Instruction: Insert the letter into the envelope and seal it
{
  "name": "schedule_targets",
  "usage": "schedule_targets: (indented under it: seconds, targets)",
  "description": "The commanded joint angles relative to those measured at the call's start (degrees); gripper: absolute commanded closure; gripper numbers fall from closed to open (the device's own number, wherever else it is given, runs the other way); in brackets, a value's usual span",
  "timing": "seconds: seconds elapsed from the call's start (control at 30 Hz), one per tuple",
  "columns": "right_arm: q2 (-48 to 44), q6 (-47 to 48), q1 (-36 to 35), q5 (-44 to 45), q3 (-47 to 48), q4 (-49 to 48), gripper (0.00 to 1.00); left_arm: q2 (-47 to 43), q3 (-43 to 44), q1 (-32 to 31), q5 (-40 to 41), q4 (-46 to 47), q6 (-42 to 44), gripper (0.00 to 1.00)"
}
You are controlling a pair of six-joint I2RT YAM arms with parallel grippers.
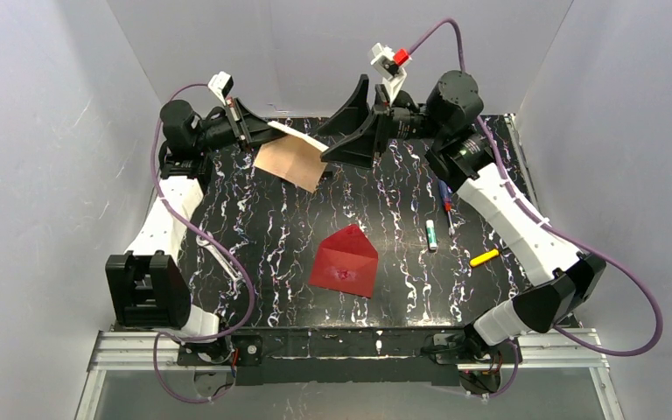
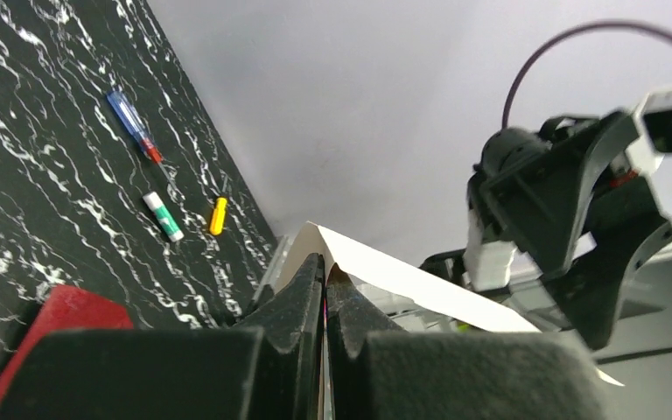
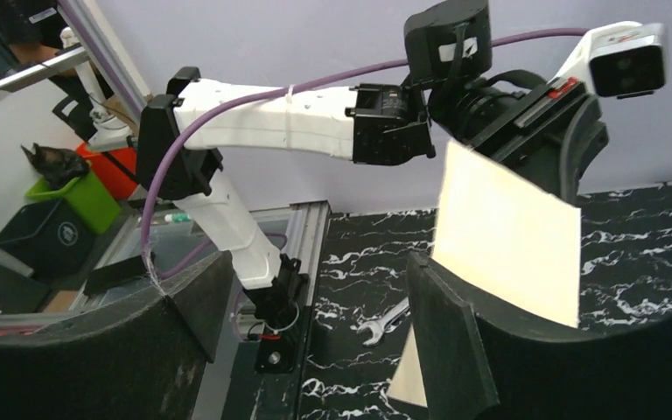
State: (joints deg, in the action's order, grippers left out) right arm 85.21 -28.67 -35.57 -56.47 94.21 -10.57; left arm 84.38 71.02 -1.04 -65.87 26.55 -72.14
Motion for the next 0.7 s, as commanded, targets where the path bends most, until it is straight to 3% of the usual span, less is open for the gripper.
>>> schedule_targets:
  seconds: [0.0, 0.13, 0.23, 0.47, 0.67]
  targets:
    - [-1.22, 1.18, -0.29, 4.54, 2.8, 1.89, 0.2, -6.39, 1.01, 0.25, -3.69, 0.97, 8.77, 1.0]
    - [-2.35, -1.98, -0.29, 14.5, 0.07, -2.06, 0.24, -11.1, -0.67, 0.25, -5.15, 0.97, 16.61, 1.0]
    - [-1.05, 0.4, -0.29, 16.54, 1.29, 2.37, 0.23, -13.51, -1.32, 0.17, -5.87, 0.93, 20.32, 1.0]
    - [1.46, 9.78, -2.83, 2.7, 1.05, 10.19, 0.18, -14.2, 0.0, -0.35, -9.38, 0.92, 19.56, 1.0]
    - [2.59, 10.6, -3.53, -2.94, 0.14, 10.48, 0.23, -14.3, 0.96, -1.35, -15.06, 0.8, 18.14, 1.0]
